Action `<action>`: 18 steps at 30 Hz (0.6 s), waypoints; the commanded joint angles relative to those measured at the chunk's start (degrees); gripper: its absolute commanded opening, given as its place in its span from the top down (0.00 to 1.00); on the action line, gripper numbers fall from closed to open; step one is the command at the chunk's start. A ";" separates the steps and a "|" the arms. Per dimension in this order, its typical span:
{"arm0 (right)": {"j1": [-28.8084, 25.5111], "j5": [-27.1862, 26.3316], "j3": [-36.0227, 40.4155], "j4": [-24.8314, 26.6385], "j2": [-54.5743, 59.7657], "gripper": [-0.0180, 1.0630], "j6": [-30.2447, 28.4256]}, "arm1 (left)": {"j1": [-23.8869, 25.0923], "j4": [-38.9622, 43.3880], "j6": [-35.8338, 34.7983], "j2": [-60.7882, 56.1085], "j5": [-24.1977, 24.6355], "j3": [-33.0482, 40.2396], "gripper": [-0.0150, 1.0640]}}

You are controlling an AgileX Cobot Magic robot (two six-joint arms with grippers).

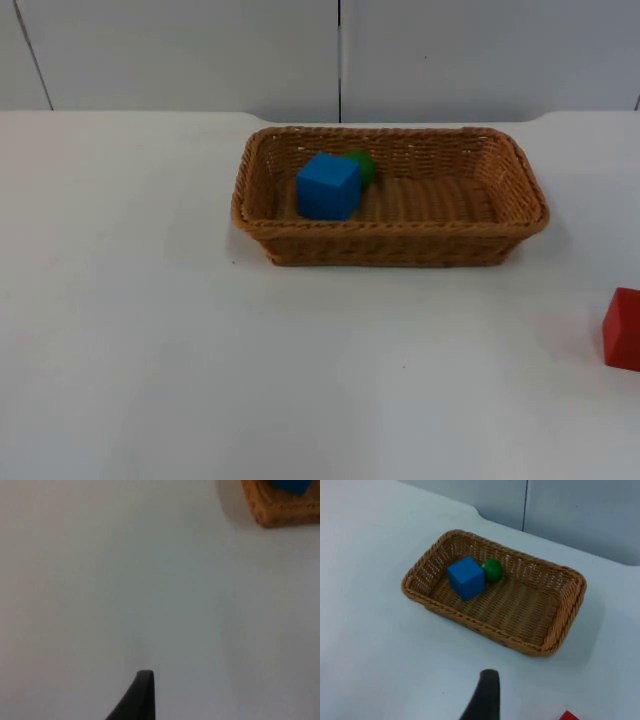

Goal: Place all geometric objects except the red cube into the basket.

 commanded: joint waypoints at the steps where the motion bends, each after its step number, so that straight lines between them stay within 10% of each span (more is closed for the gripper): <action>1: -0.06 -0.66 2.98 0.15 -5.80 0.29 -0.15 | 0.25 -0.86 0.07 -4.06 0.32 -0.31 0.06; 18: -0.06 16.61 12.25 -0.53 -46.92 0.29 0.10 | 0.25 3.76 0.07 -31.12 12.02 -0.31 0.06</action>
